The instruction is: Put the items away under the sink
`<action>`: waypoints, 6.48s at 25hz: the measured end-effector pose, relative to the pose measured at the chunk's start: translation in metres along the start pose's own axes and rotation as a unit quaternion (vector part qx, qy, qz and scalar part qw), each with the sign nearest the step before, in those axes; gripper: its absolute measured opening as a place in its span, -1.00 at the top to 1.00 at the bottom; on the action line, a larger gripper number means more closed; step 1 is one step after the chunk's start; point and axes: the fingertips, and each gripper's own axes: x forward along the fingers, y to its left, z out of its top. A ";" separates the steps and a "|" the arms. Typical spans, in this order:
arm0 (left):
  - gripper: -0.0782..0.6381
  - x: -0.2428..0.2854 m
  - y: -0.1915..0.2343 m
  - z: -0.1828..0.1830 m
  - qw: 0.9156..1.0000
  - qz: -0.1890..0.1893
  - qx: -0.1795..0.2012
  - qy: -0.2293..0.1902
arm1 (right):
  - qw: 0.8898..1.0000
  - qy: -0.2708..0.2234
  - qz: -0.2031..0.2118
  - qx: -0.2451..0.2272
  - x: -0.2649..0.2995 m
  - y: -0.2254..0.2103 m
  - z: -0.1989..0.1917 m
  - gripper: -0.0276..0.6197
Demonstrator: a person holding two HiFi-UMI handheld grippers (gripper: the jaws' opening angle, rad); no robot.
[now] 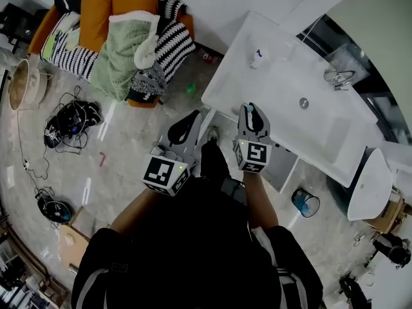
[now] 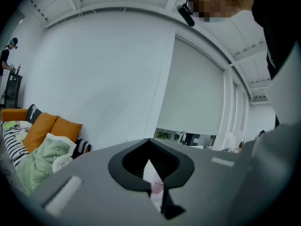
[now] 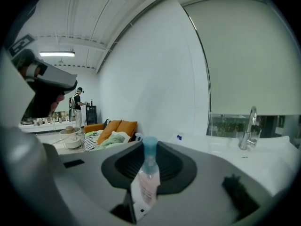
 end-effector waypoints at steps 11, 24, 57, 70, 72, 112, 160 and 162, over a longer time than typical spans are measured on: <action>0.76 -0.071 -0.037 -0.008 0.998 -0.052 0.001 -0.021 | 0.998 -0.017 -0.053 0.024 -0.101 0.032 -0.002 0.65; 0.76 -0.136 -0.101 -0.045 0.990 -0.140 0.001 0.001 | 0.990 0.006 -0.128 0.063 -0.230 0.056 -0.051 0.65; 0.76 -0.138 -0.257 -0.085 0.989 -0.144 0.030 0.029 | 0.987 -0.002 -0.143 0.073 -0.356 -0.026 -0.104 0.65; 0.76 -0.121 -0.268 -0.125 0.989 -0.137 0.043 0.022 | 0.988 0.007 -0.138 0.074 -0.353 -0.037 -0.156 0.65; 0.76 -0.113 -0.265 -0.135 0.988 -0.148 0.046 0.022 | 0.987 0.004 -0.142 0.077 -0.348 -0.037 -0.165 0.65; 0.76 0.055 -0.152 -0.477 0.975 -0.218 0.034 -0.022 | 0.984 -0.038 -0.164 0.064 -0.156 -0.108 -0.501 0.65; 0.76 0.117 -0.098 -0.495 0.987 -0.153 0.016 -0.055 | 0.993 -0.023 -0.103 0.046 0.028 -0.156 -0.575 0.65; 0.76 0.119 -0.098 -0.500 0.988 -0.149 0.009 -0.036 | 0.993 -0.023 -0.107 0.047 0.033 -0.159 -0.575 0.65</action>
